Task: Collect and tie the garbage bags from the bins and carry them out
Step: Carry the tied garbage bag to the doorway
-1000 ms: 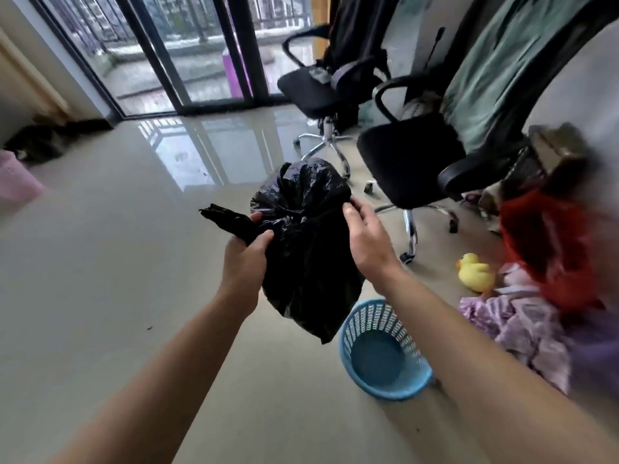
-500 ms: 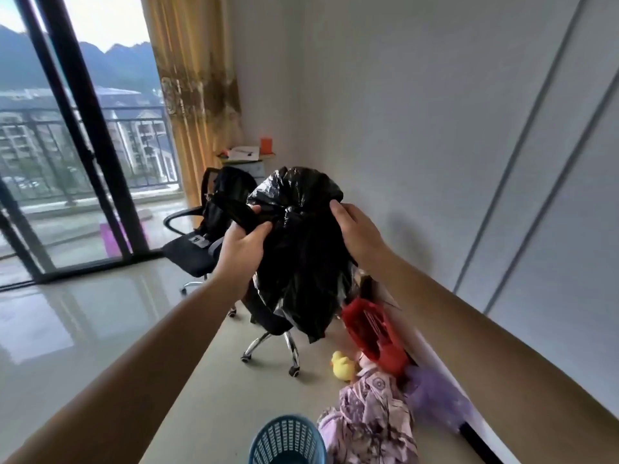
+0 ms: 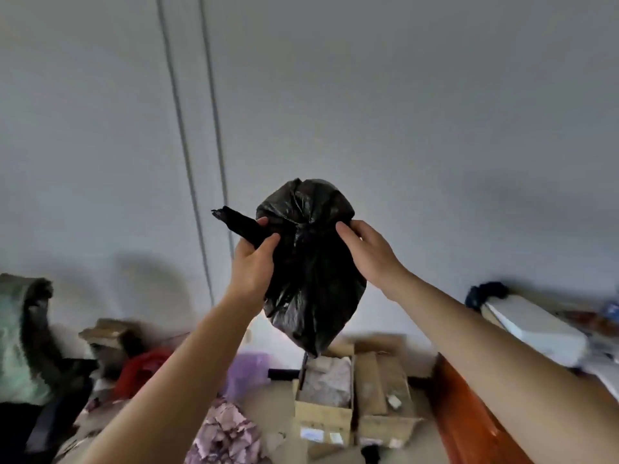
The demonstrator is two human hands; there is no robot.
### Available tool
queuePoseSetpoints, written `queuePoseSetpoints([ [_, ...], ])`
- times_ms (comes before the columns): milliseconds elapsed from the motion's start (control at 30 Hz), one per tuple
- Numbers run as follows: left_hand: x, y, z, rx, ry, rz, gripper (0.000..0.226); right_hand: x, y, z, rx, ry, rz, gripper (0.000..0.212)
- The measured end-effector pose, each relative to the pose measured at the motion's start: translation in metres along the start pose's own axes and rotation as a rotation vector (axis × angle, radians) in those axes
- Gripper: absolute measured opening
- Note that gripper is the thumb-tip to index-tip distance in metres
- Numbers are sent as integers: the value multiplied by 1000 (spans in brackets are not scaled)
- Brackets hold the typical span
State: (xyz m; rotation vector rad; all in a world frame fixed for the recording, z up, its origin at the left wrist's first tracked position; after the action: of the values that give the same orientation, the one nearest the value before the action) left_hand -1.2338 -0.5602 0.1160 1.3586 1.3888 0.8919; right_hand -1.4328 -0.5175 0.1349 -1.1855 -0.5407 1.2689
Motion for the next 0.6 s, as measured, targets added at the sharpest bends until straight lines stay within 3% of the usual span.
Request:
queuePoseSetpoints([
  [333,181,-45,-359,-16,-694,41,23,202,77,369,102,598,-188,47],
  [600,410,-96,-608,12,-1055,85,29,434,139,622,137,958,-332,50],
])
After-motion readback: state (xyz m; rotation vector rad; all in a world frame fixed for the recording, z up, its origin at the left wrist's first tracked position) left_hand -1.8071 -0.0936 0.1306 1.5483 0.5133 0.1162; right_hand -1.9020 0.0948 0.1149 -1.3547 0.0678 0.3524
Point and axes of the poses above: each hand's wrist, its own x-axis away from the middle knuckle, its own z-axis out of the back of the hand, y = z × x, the point moved 8 cm from there along -x, towards the middle knuckle, and after that the axes turned 2 degrees about -x, right-handed, at the moved point
